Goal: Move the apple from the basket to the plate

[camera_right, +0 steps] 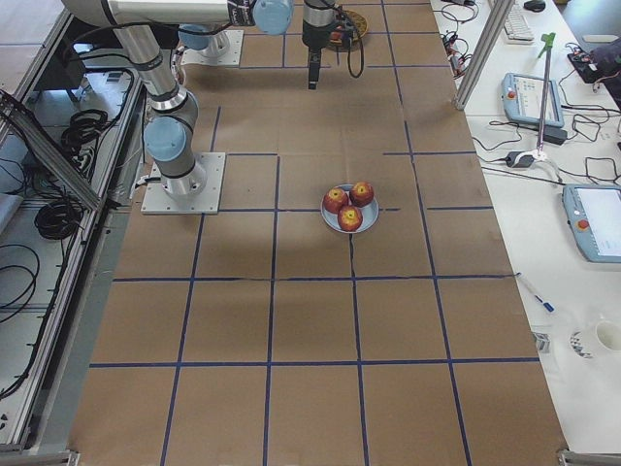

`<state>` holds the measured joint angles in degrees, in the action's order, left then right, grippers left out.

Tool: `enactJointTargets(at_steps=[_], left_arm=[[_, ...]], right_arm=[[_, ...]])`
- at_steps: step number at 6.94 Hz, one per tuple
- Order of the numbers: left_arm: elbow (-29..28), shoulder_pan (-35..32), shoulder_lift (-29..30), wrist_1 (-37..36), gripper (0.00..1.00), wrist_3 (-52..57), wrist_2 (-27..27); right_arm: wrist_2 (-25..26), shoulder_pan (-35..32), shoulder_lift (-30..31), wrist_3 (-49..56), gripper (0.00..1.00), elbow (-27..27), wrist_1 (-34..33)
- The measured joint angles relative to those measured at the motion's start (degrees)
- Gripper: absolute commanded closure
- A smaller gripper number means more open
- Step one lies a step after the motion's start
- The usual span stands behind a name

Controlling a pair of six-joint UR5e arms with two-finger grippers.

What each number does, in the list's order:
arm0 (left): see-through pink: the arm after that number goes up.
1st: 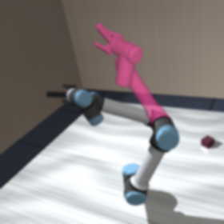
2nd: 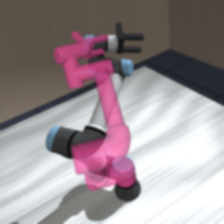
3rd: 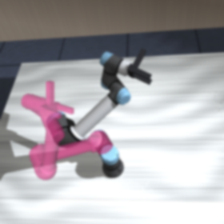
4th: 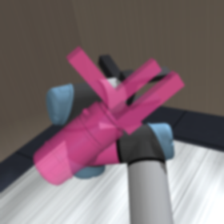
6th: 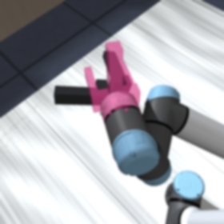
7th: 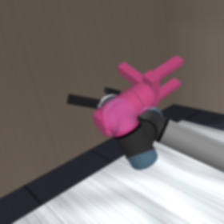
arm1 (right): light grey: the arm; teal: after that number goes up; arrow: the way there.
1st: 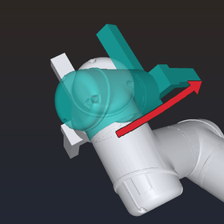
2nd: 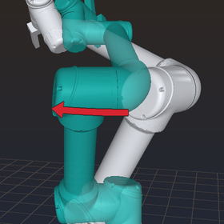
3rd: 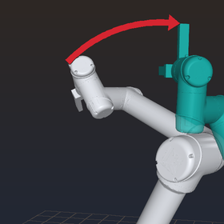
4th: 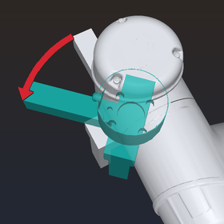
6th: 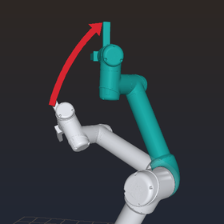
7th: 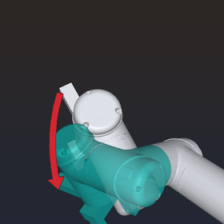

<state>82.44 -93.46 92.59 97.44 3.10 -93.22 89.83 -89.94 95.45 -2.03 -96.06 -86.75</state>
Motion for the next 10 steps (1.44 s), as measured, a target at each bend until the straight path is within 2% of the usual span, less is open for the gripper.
enactJointTargets(at_steps=[5,7,8,10], left_arm=[[-3.56,0.88,3.59,-0.51,0.02,-0.25,-1.44],[-2.48,6.49,8.27,-0.98,0.02,4.14,-2.31],[-0.37,10.80,9.50,-3.48,0.02,10.28,-2.32],[8.54,18.19,11.24,-17.32,0.02,24.06,-2.33]], right_arm=[[0.00,0.03,0.00,0.01,0.00,0.05,0.00],[0.00,0.03,0.00,0.01,0.00,0.08,0.00],[0.00,0.03,0.00,0.01,0.00,0.08,0.00],[0.00,0.09,0.00,0.03,0.00,0.09,-0.02]])
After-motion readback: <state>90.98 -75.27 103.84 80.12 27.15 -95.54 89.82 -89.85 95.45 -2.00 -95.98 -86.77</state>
